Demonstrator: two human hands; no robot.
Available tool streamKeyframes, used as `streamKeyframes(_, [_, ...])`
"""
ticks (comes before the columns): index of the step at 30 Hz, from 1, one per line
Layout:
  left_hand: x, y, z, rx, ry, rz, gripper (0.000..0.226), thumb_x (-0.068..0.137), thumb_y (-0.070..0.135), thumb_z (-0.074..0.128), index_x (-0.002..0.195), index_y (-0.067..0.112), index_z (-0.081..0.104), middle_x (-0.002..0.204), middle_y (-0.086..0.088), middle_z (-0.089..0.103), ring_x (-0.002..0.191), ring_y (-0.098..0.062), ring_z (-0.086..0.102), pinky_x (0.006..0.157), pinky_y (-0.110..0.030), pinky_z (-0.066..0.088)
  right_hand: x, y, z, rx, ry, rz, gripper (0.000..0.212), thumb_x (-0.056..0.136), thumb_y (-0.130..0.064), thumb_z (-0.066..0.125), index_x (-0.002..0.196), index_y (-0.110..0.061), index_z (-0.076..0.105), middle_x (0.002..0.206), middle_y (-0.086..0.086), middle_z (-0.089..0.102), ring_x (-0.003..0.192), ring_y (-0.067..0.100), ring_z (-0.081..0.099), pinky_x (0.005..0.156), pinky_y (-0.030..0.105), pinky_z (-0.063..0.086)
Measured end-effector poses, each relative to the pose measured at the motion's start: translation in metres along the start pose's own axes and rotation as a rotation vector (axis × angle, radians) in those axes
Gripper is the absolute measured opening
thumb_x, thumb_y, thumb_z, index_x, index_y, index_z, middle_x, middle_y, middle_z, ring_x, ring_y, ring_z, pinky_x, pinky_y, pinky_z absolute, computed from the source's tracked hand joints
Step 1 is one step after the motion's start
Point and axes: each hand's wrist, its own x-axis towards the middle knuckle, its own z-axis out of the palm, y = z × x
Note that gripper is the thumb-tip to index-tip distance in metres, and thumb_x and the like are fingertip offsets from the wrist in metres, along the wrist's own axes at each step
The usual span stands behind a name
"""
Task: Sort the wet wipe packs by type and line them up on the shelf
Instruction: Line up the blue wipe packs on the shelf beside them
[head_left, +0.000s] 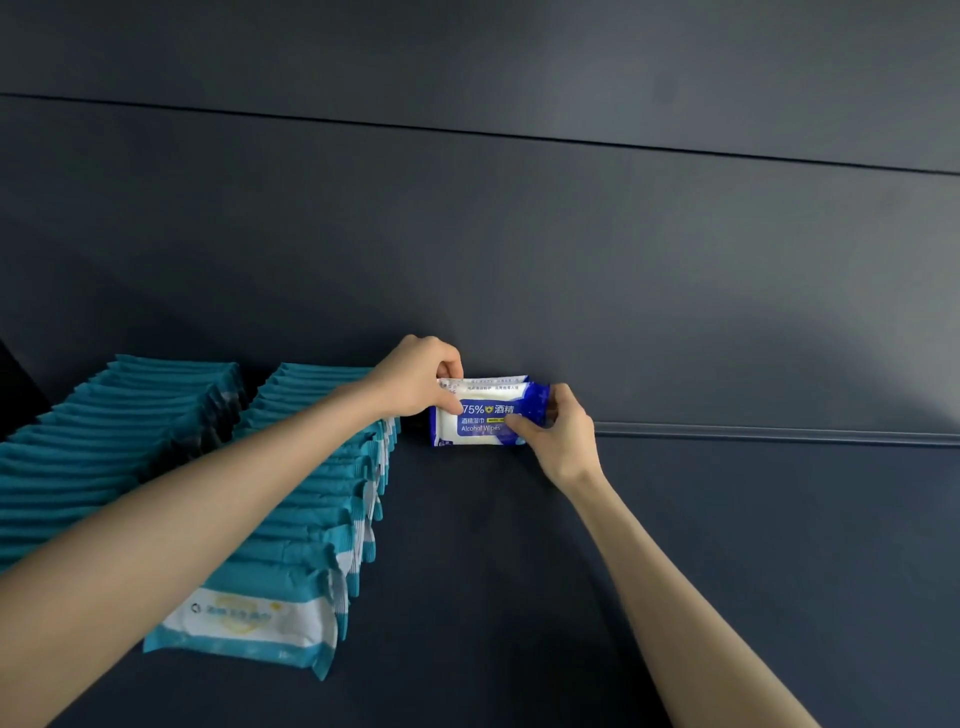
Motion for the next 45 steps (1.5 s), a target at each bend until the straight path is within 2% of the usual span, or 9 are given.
streamKeyframes(4, [-0.002, -0.001, -0.001, 0.001, -0.012, -0.014, 0.030, 0.069, 0.014, 0.083, 0.093, 0.008, 0.066, 0.086, -0.002, 0.067, 0.075, -0.014, 0.060, 0.066, -0.024, 0.046, 0.003, -0.006, -0.002, 0.082, 0.010, -0.008, 0.038, 0.079, -0.014, 0.076, 0.102, -0.015, 0.045, 0.099, 0.000, 0.065, 0.086, 0.011, 0.064, 0.071, 0.024, 0.053])
streamKeyframes(9, [-0.009, -0.002, 0.000, 0.173, 0.028, 0.028, 0.035, 0.073, 0.021, 0.080, 0.098, 0.011, 0.059, 0.093, -0.004, 0.061, 0.079, -0.021, 0.055, 0.068, -0.031, 0.044, 0.002, -0.004, 0.006, -0.040, -0.024, -0.033, 0.047, 0.079, -0.018, 0.076, 0.116, -0.013, 0.047, 0.112, 0.003, 0.063, 0.100, 0.018, 0.063, 0.084, 0.038, 0.055])
streamKeyframes(13, [-0.014, 0.001, 0.000, 0.459, 0.064, 0.109, 0.032, 0.078, 0.033, 0.073, 0.098, 0.013, 0.059, 0.097, -0.001, 0.052, 0.080, -0.025, 0.055, 0.066, -0.032, 0.042, 0.003, -0.003, 0.009, -0.181, -0.004, -0.084, 0.041, 0.080, -0.024, 0.074, 0.111, -0.012, 0.050, 0.111, 0.003, 0.060, 0.100, 0.019, 0.059, 0.084, 0.040, 0.052])
streamKeyframes(17, [-0.014, 0.002, 0.001, 0.570, 0.094, 0.174, 0.033, 0.084, 0.035, 0.068, 0.105, 0.012, 0.060, 0.107, -0.002, 0.050, 0.090, -0.023, 0.056, 0.070, -0.033, 0.043, 0.001, -0.006, 0.011, -0.301, 0.036, -0.143, 0.041, 0.081, -0.027, 0.073, 0.112, -0.011, 0.050, 0.111, 0.003, 0.057, 0.102, 0.021, 0.054, 0.085, 0.039, 0.048])
streamKeyframes(23, [-0.013, 0.000, 0.004, 0.760, 0.158, 0.299, 0.030, 0.090, 0.036, 0.057, 0.112, 0.016, 0.057, 0.115, 0.001, 0.054, 0.110, -0.018, 0.046, 0.090, -0.029, 0.033, -0.001, -0.010, 0.009, -0.464, 0.082, -0.158, 0.049, 0.083, -0.034, 0.070, 0.118, -0.009, 0.048, 0.118, 0.007, 0.056, 0.108, 0.026, 0.051, 0.091, 0.040, 0.043])
streamKeyframes(29, [-0.014, 0.005, 0.009, 0.695, 0.130, 0.300, 0.029, 0.089, 0.029, 0.059, 0.112, 0.013, 0.059, 0.114, -0.002, 0.054, 0.109, -0.020, 0.045, 0.089, -0.031, 0.039, -0.005, -0.019, 0.004, -0.480, 0.067, -0.102, 0.051, 0.083, -0.033, 0.070, 0.122, -0.010, 0.045, 0.122, 0.008, 0.056, 0.108, 0.027, 0.053, 0.090, 0.043, 0.045])
streamKeyframes(37, [-0.019, 0.005, 0.001, 0.618, 0.105, 0.265, 0.032, 0.088, 0.033, 0.058, 0.116, 0.018, 0.059, 0.116, 0.000, 0.054, 0.110, -0.019, 0.048, 0.089, -0.031, 0.034, -0.016, -0.034, -0.008, -0.576, 0.091, -0.104, 0.059, 0.085, -0.039, 0.067, 0.130, -0.012, 0.042, 0.128, 0.007, 0.049, 0.115, 0.026, 0.045, 0.094, 0.035, 0.039])
streamKeyframes(42, [-0.039, 0.020, -0.006, 0.492, 0.201, 0.295, 0.033, 0.093, 0.035, 0.053, 0.120, 0.017, 0.059, 0.119, 0.001, 0.055, 0.110, -0.020, 0.049, 0.090, -0.033, 0.035, -0.037, -0.054, -0.033, -0.554, 0.179, -0.202, 0.046, 0.092, -0.036, 0.058, 0.130, -0.012, 0.048, 0.130, 0.004, 0.049, 0.117, 0.024, 0.041, 0.090, 0.032, 0.039])
streamKeyframes(45, [-0.059, 0.038, -0.004, 0.368, 0.356, 0.393, 0.027, 0.086, 0.023, 0.065, 0.110, 0.012, 0.066, 0.105, -0.004, 0.063, 0.097, -0.029, 0.059, 0.080, -0.038, 0.042, -0.061, -0.063, -0.056, -0.567, 0.249, -0.247, 0.041, 0.093, -0.035, 0.056, 0.128, -0.012, 0.052, 0.131, 0.002, 0.051, 0.114, 0.024, 0.042, 0.087, 0.031, 0.039])
